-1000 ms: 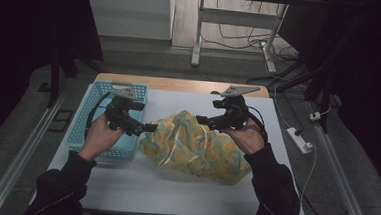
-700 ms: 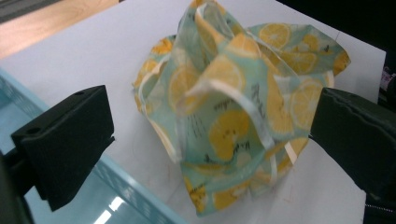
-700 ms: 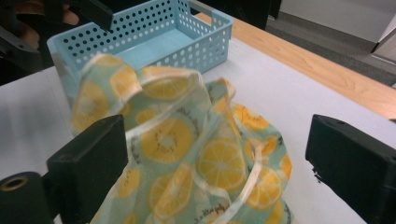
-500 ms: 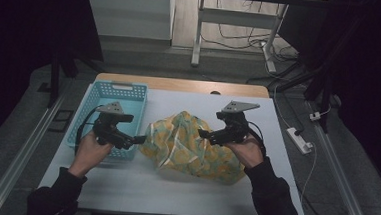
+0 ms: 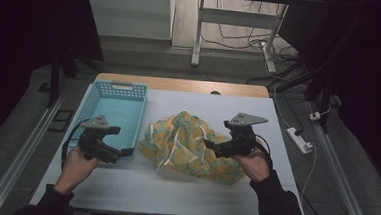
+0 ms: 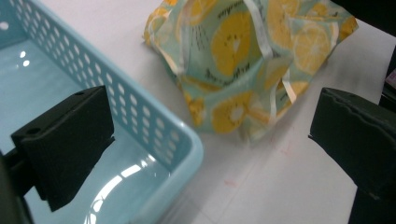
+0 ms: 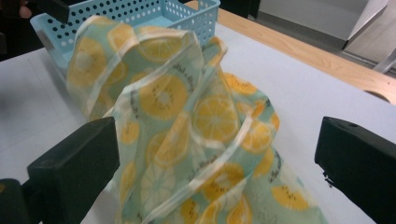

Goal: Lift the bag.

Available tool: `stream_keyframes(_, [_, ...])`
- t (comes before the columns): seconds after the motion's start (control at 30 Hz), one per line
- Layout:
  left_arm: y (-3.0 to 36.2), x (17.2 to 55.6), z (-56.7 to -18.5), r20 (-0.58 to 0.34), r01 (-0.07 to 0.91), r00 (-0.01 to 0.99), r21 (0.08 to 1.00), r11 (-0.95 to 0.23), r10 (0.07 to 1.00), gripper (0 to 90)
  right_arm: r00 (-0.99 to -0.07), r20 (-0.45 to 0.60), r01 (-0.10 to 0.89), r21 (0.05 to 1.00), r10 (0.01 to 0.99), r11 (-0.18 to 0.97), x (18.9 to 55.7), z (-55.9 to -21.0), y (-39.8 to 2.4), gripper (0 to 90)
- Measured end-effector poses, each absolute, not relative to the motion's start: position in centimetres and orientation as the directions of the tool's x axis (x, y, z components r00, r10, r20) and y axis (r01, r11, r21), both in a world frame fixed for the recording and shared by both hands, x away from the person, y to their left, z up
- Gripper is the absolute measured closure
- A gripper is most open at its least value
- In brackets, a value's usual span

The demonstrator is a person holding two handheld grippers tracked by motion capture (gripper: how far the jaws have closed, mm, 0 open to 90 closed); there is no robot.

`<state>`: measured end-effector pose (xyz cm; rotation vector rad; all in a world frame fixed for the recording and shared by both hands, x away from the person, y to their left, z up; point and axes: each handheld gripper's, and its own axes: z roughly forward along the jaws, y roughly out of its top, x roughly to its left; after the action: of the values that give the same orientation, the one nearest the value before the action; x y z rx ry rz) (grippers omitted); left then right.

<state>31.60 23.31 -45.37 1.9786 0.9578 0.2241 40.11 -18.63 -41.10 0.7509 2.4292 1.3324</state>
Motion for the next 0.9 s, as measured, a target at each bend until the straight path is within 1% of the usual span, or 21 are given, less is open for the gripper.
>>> stream_keyframes(0.4, [26.2, 27.6, -47.2, -0.23, 0.57, 0.629, 0.786, -0.239, 0.742, 0.0, -0.799, -0.006, 0.328, 0.834, 0.602, 0.443, 36.9, -42.9, -21.2, 0.0])
stream_keyframes(0.6, [27.7, 25.3, -48.2, -0.254, 0.589, 0.594, 0.783, -0.198, 0.763, 0.0, -0.767, -0.007, 0.347, 0.836, 0.642, 0.424, 34.8, -43.9, -23.2, 0.0])
stream_keyframes(0.9, [29.5, 22.5, -49.8, -0.273, 0.62, 0.541, 0.769, -0.158, 0.795, 0.0, -0.707, 0.018, 0.404, 0.831, 0.707, 0.383, 31.9, -46.1, -26.5, 0.0])
